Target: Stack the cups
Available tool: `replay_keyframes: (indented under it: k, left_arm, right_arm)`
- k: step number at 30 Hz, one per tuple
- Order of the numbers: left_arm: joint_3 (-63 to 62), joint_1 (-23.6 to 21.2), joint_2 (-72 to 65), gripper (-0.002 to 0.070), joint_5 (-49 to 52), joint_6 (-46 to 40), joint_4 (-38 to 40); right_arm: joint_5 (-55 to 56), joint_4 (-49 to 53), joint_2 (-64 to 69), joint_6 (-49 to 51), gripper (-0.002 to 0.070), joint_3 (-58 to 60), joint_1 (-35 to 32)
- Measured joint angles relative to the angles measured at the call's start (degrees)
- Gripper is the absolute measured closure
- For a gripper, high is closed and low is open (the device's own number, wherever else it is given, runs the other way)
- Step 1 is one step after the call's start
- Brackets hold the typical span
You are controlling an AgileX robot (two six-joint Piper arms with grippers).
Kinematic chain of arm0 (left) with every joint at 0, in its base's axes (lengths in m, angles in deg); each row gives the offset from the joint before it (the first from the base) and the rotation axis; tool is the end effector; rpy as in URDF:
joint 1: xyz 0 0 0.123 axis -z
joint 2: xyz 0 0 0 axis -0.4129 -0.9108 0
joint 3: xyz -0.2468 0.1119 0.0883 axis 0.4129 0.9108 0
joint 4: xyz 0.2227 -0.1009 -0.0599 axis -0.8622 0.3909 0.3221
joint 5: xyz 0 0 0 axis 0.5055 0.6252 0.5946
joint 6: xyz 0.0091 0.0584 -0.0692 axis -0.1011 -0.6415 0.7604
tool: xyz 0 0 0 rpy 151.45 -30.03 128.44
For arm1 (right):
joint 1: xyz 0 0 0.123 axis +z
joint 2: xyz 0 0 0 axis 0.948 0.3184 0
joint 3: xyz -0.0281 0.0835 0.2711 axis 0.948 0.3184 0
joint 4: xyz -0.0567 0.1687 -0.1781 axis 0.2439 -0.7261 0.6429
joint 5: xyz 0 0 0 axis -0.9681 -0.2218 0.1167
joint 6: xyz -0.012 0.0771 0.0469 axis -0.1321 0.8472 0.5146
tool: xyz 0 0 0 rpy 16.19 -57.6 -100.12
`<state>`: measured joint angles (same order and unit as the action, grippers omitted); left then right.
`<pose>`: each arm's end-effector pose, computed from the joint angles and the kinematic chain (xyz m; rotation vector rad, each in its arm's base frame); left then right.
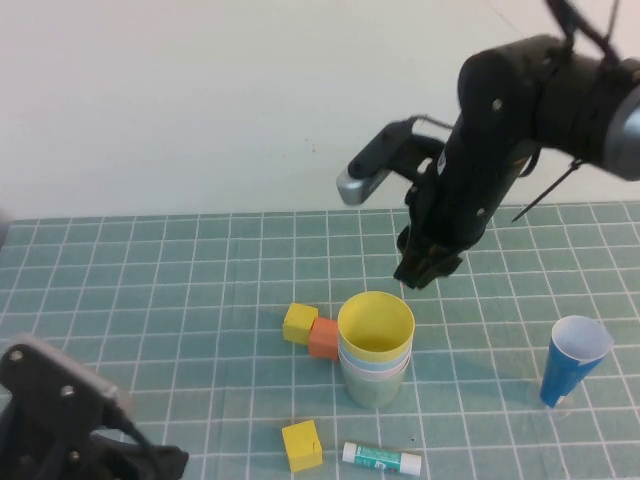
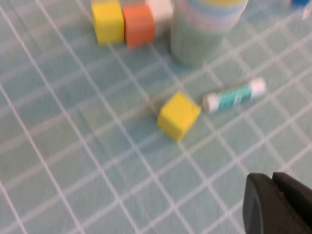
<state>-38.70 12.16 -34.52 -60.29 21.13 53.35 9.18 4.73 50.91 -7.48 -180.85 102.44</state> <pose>0.1110 -0.0942 0.2504 0.6320 2.2124 -0.5252 0.3684 0.2279 0.2536 -1.3102 2.5155 0.1173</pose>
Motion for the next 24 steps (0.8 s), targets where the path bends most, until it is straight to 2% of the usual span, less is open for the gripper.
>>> replay_keyframes:
  k: [6, 8, 10, 18, 24]
  left_arm:
    - [0.00, 0.00, 12.34, 0.0676, -0.44, 0.75, -0.82]
    - [0.00, 0.00, 16.50, 0.0676, -0.44, 2.34, -3.04]
    - [0.00, 0.00, 20.59, 0.0676, 0.46, 5.58, -6.84]
    - [0.00, 0.00, 30.02, 0.0676, 9.86, 25.55, -30.81]
    - [0.00, 0.00, 30.88, 0.0676, 11.14, 27.90, -36.64]
  right_arm:
    - [7.04, -3.36, -14.04, -2.31, 0.0611, 6.63, 0.00]
    - [10.32, -5.72, -19.41, -3.84, 0.0647, 11.09, 0.00]
    - [13.48, -8.36, -25.36, -5.56, 0.0665, 16.42, 0.00]
    - [29.09, -11.73, -47.70, -10.32, 0.0678, 39.14, 4.18]
    - [36.74, -17.67, -61.29, -13.12, 0.0678, 55.05, 5.52]
